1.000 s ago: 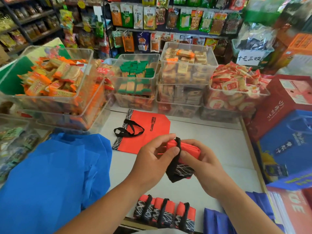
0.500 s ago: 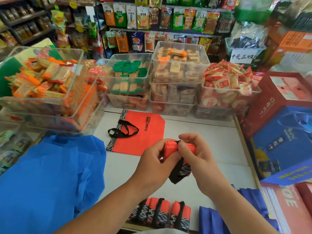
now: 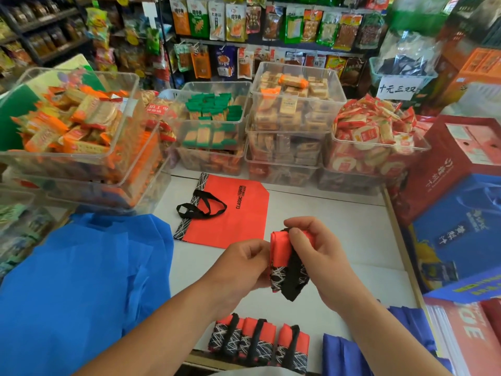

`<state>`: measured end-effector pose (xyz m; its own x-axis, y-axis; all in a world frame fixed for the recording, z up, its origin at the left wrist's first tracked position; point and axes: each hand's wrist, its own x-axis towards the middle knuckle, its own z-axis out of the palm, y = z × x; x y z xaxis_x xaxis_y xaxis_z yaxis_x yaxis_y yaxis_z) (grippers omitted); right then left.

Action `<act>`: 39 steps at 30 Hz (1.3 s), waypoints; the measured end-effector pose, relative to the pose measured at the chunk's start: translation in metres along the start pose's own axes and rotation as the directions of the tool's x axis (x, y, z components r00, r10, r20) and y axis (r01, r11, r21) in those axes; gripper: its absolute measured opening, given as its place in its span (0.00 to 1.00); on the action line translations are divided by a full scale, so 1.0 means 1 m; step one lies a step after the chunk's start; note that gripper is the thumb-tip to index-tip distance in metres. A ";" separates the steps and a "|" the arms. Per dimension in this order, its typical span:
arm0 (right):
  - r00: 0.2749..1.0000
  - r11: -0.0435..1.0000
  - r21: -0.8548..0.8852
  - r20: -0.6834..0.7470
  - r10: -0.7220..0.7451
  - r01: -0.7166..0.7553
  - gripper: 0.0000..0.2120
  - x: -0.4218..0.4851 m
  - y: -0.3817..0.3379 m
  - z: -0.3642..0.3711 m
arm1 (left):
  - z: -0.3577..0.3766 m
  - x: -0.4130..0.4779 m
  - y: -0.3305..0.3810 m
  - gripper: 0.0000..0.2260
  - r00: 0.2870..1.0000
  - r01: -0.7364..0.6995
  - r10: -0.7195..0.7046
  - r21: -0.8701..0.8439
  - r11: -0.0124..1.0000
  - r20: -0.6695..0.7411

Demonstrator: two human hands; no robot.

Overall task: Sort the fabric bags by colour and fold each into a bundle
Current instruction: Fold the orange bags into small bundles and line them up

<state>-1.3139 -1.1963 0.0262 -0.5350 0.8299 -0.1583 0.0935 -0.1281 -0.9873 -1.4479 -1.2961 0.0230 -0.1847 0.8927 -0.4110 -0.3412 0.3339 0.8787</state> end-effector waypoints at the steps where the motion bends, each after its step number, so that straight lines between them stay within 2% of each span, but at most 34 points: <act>1: 1.000 1.000 -0.018 -0.001 -0.019 0.019 0.10 0.000 -0.001 0.001 | -0.001 0.001 0.000 0.13 1.000 -0.013 0.013 -0.010 1.000 0.004; 3: 0.996 0.997 -0.059 -0.067 -0.059 0.055 0.13 0.003 -0.002 0.002 | -0.001 0.002 0.001 0.12 0.999 -0.030 0.030 -0.004 1.000 0.021; 5: 0.988 0.990 -0.108 -0.117 -0.098 0.086 0.15 0.007 -0.001 0.000 | -0.002 0.002 0.002 0.10 0.999 -0.027 0.025 0.084 0.996 0.030; 7: 0.988 0.982 -0.146 -0.078 -0.132 0.120 0.13 0.012 -0.002 -0.003 | -0.003 0.003 0.001 0.09 0.999 -0.008 0.003 0.096 0.995 0.050; 9: 0.988 0.973 -0.175 -0.008 -0.156 0.152 0.10 0.015 -0.002 -0.008 | -0.003 0.006 0.000 0.10 0.998 0.014 -0.015 0.026 1.000 0.054; 11: 0.989 0.978 -0.151 0.061 -0.137 0.145 0.08 0.016 -0.002 -0.012 | -0.002 0.009 0.002 0.09 1.000 -0.023 0.022 -0.026 0.999 -0.020; 14: 0.982 0.989 -0.099 0.165 -0.095 0.113 0.16 0.016 0.001 -0.014 | -0.002 0.016 0.008 0.06 0.986 -0.097 0.099 0.020 0.995 -0.135; 17: 0.982 0.992 -0.050 0.153 -0.108 0.116 0.15 0.020 0.000 -0.016 | 0.001 0.022 0.011 0.06 0.976 -0.133 0.147 0.091 0.987 -0.162; 19: 0.982 0.994 0.006 0.158 -0.108 0.109 0.14 0.023 0.000 -0.016 | 0.004 0.023 0.009 0.06 0.970 -0.140 0.153 0.077 0.987 -0.190; 21: 0.980 0.992 0.070 0.163 -0.116 0.106 0.14 0.026 -0.002 -0.018 | 0.006 0.023 0.007 0.07 0.975 -0.127 0.126 0.008 0.992 -0.182; 26: 0.970 0.979 0.158 0.186 -0.159 0.130 0.15 0.033 -0.008 -0.026 | 0.014 0.027 0.002 0.15 0.985 -0.137 0.094 -0.314 0.940 -0.148; 29: 0.960 0.975 0.171 0.217 -0.175 0.139 0.14 0.036 -0.009 -0.030 | 0.025 0.029 0.001 0.16 0.995 -0.066 0.010 -0.563 0.824 -0.101; 31: 0.955 0.972 0.182 0.231 -0.188 0.147 0.13 0.036 -0.008 -0.033 | 0.030 0.031 0.000 0.18 0.997 -0.039 -0.017 -0.666 0.745 -0.078; 34: 0.956 0.972 0.185 0.228 -0.185 0.144 0.12 0.038 -0.010 -0.038 | 0.032 0.030 0.002 0.17 0.995 -0.029 -0.039 -0.662 0.749 -0.087; 37: 0.967 0.967 0.233 0.200 -0.155 0.107 0.12 0.040 -0.010 -0.041 | 0.037 0.027 0.003 0.09 0.987 -0.064 -0.037 -0.597 0.800 -0.155; 39: 0.973 0.964 0.257 0.195 -0.120 0.068 0.12 0.040 -0.010 -0.042 | 0.040 0.025 0.002 0.07 0.976 -0.100 -0.019 -0.519 0.849 -0.219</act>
<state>-1.3009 -1.1389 0.0302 -0.6959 0.7172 -0.0369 -0.1619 -0.2068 -0.9649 -1.4163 -1.2613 0.0239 -0.3758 0.7984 -0.4704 -0.7492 0.0370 0.6613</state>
